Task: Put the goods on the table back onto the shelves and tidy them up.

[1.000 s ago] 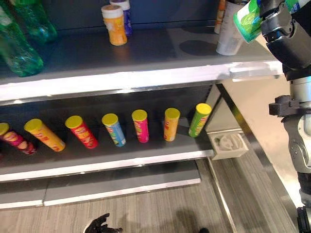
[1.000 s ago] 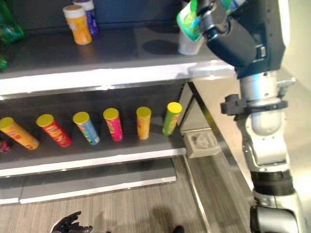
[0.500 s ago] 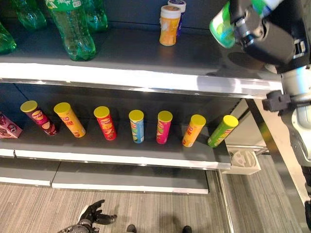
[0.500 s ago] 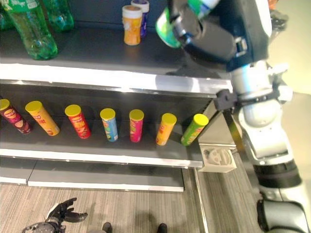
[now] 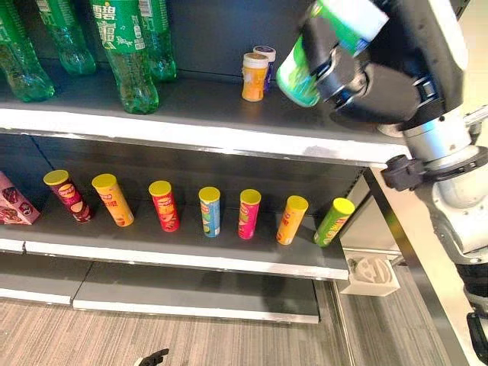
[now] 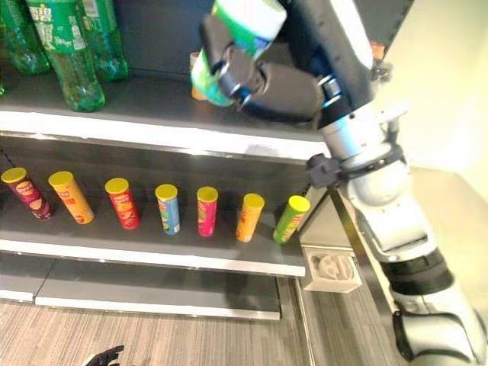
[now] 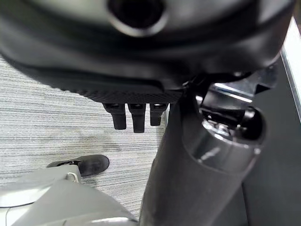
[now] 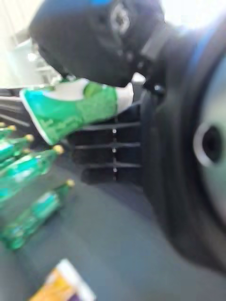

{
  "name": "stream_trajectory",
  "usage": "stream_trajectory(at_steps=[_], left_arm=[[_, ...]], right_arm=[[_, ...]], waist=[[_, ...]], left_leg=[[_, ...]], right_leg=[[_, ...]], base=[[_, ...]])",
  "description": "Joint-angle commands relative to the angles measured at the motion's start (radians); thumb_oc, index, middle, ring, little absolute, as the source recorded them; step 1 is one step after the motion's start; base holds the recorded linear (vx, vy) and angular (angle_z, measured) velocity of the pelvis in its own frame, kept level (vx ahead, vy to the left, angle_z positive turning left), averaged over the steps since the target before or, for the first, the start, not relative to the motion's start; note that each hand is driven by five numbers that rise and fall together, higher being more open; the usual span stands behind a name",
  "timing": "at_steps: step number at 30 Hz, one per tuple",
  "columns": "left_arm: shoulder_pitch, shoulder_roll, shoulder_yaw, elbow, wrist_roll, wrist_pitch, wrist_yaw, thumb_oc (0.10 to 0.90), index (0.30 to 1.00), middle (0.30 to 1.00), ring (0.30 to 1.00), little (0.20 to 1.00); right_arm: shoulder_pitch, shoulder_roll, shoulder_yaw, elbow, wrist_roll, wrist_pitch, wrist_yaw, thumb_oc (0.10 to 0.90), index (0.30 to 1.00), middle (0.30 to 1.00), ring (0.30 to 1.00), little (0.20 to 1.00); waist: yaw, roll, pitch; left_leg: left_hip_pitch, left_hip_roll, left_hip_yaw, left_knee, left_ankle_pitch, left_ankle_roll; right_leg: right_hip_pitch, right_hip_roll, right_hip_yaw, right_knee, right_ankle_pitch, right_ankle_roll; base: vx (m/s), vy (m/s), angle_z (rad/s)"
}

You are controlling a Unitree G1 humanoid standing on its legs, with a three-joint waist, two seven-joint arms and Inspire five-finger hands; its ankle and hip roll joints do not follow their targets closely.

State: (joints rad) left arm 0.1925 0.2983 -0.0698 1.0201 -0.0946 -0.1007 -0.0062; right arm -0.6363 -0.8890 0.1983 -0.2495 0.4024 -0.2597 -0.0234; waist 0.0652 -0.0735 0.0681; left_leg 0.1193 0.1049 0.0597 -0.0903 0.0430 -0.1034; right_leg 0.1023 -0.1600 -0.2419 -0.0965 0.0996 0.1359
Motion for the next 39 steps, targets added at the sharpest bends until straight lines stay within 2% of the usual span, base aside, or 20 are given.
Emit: stream_trajectory(at_steps=[1,6,14,21,29,39], left_arm=[[-0.057,0.029,-0.036,0.021,0.029,-0.018,0.01,0.8,0.9,0.9,0.9,0.9],[-0.056,0.029,-0.04,0.017,0.031,-0.016,0.014,0.8,0.9,0.9,0.9,0.9],[-0.054,0.032,-0.044,0.014,0.029,-0.015,0.021,0.8,0.9,0.9,0.9,0.9],[-0.045,0.034,-0.047,0.017,0.028,-0.013,0.021,0.8,0.9,0.9,0.9,0.9],[-0.046,0.047,-0.05,0.011,0.025,-0.016,0.022,0.8,0.9,0.9,0.9,0.9],[-0.042,0.056,-0.053,0.008,0.019,-0.017,0.021,0.8,0.9,0.9,0.9,0.9]], right_arm=[[-0.088,-0.003,-0.025,0.002,0.012,-0.02,-0.025,0.4,0.3,0.3,0.3,0.3],[-0.093,0.043,0.039,0.07,-0.022,0.01,-0.021,0.4,0.3,0.3,0.3,0.3],[-0.087,0.077,0.049,0.115,-0.106,0.033,-0.047,0.4,0.3,0.3,0.3,0.3],[-0.091,0.038,0.046,0.158,-0.17,0.048,-0.069,0.4,0.3,0.3,0.3,0.3],[-0.151,-0.057,0.067,0.218,-0.263,0.059,-0.1,0.4,0.3,0.3,0.3,0.3],[-0.205,-0.087,0.096,0.308,-0.294,0.073,-0.126,0.4,0.3,0.3,0.3,0.3]], waist=[[0.023,0.003,-0.001],[0.038,0.005,0.007],[0.057,0.002,0.016],[0.078,-0.012,0.026],[0.086,-0.033,0.031],[0.091,-0.043,0.033]], left_leg=[[0.006,-0.026,-0.001,0.003,-0.11,0.032],[-0.001,-0.037,-0.004,0.003,-0.108,0.037],[-0.019,-0.046,-0.027,0.003,-0.103,0.042],[-0.04,-0.049,-0.05,0.003,-0.099,0.043],[-0.054,-0.052,-0.066,0.003,-0.098,0.042],[-0.058,-0.055,-0.074,0.003,-0.098,0.043]], right_leg=[[0.015,-0.061,-0.029,0.015,-0.069,0.059],[0.011,-0.077,-0.044,0.017,-0.057,0.063],[0.01,-0.09,-0.072,0.019,-0.051,0.065],[0.005,-0.093,-0.094,0.019,-0.051,0.067],[0.003,-0.094,-0.109,0.018,-0.051,0.069],[0.001,-0.092,-0.114,0.016,-0.05,0.07]], base=[[0.0,0.0,0.0],[0.0,0.009,-0.02],[0.0,0.008,0.11],[0.01,0.004,0.1],[0.01,0.001,0.09],[0.0,0.002,0.01]])
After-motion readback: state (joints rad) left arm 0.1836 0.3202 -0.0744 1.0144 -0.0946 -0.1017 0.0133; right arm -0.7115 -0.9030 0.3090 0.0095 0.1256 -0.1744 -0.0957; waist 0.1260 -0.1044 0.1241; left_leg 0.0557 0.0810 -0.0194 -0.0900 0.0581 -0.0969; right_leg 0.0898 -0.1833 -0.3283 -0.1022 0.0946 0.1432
